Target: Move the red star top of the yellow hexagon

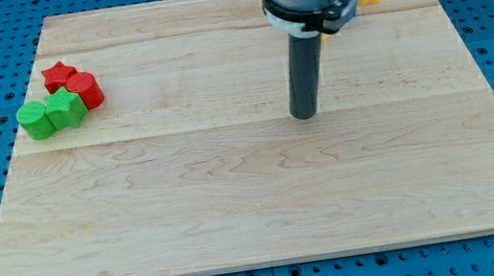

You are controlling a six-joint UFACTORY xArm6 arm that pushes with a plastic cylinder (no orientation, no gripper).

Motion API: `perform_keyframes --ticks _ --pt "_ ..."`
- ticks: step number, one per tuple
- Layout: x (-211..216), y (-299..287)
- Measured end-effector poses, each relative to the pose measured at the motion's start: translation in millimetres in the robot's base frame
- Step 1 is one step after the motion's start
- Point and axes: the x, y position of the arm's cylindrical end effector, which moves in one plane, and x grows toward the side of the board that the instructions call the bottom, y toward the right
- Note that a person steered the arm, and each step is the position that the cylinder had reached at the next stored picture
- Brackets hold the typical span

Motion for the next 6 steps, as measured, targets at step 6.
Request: perform_keyframes --ticks 6 --pt "-229.4 110.9"
